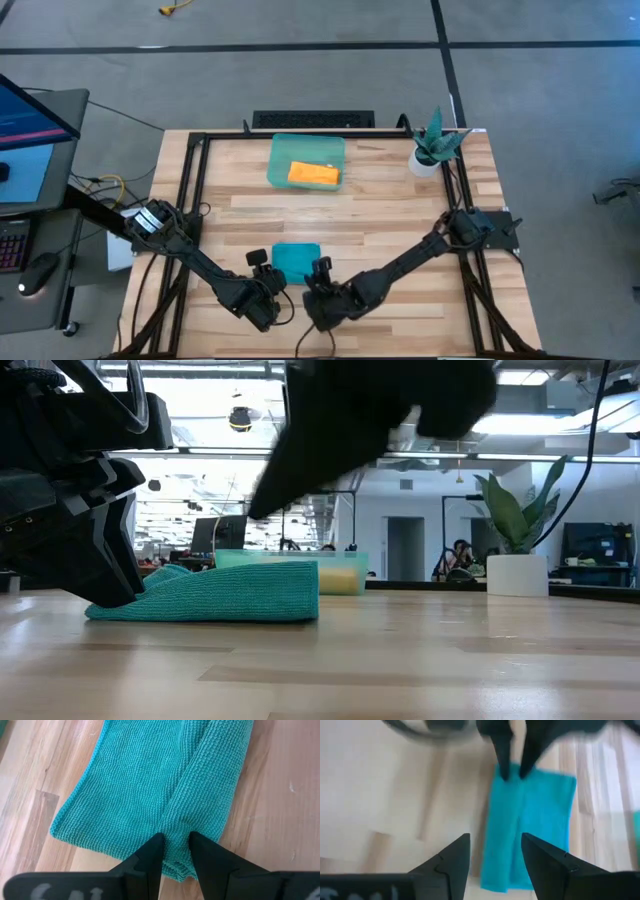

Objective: Roll microfiber towels into tight, uniform cylinder then place into a basket
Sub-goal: Roll the blue microfiber towel

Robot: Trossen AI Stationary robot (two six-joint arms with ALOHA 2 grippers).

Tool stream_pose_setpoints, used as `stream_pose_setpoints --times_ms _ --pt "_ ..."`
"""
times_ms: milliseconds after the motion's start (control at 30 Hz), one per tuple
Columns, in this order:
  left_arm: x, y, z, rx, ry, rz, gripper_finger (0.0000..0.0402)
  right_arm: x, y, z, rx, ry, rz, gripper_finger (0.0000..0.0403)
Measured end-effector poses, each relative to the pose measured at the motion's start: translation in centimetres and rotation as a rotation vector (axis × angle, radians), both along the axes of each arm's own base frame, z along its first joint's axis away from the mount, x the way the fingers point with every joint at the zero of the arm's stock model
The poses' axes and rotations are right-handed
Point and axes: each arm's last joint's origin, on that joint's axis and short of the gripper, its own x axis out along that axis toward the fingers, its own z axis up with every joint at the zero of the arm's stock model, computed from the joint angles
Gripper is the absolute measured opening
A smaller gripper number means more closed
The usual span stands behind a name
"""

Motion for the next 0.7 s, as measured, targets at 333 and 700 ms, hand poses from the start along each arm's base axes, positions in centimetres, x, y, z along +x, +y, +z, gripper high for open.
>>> stream_pose_setpoints --times_ms 333,700 --pt "0.0 0.0 0.0 0.000 0.000 0.001 0.0096 0.6 0.4 -2.5 0.009 0.060 0.030 0.0201" --pt "0.0 0.0 0.0 0.000 0.001 0.001 0.0096 1.6 -2.0 -4.5 0.012 0.117 -0.087 0.0201"
